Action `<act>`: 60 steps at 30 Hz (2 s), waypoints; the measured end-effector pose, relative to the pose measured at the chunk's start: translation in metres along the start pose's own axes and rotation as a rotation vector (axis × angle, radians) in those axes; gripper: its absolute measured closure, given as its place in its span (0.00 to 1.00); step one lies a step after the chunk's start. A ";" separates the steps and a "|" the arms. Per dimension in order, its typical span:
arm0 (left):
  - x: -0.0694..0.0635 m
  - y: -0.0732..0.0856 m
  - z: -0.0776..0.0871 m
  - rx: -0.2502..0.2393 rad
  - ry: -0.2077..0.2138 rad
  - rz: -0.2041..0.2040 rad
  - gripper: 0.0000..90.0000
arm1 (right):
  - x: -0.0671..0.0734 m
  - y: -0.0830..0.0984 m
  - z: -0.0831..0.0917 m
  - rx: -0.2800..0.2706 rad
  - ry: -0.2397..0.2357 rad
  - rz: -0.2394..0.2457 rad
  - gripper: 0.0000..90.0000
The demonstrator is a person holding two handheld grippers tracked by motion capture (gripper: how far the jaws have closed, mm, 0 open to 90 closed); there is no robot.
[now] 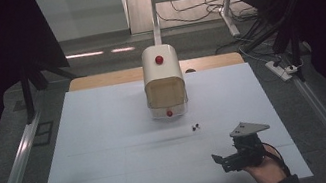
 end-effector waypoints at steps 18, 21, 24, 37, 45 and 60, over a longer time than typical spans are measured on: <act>0.001 0.000 0.000 -0.004 0.005 0.011 0.01 | -0.014 0.030 0.025 0.005 0.067 -0.084 0.00; 0.001 0.000 0.000 -0.003 0.006 0.010 0.01 | -0.015 0.034 0.027 0.012 0.072 -0.091 0.00; 0.001 0.000 0.000 -0.004 0.006 0.010 0.01 | -0.014 0.039 0.030 0.021 0.075 -0.096 0.00; 0.001 0.000 0.000 -0.003 0.008 0.010 0.01 | -0.016 0.053 0.043 0.044 0.099 -0.125 0.00; 0.000 -0.001 0.000 -0.004 0.005 0.008 0.01 | -0.020 0.058 0.045 0.071 0.128 -0.135 0.00; 0.000 0.000 0.000 -0.001 0.005 0.005 0.01 | -0.020 0.057 0.046 0.065 0.136 -0.132 0.00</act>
Point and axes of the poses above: each handheld gripper's, and its own axes: z roughly backward along the jaws, y roughly out of its underside, x roughly to its left, the point moved 9 cm from there along -z, roughly forward along the jaws, and after that the axes turned 1 degree about y, right-handed, at the moved point
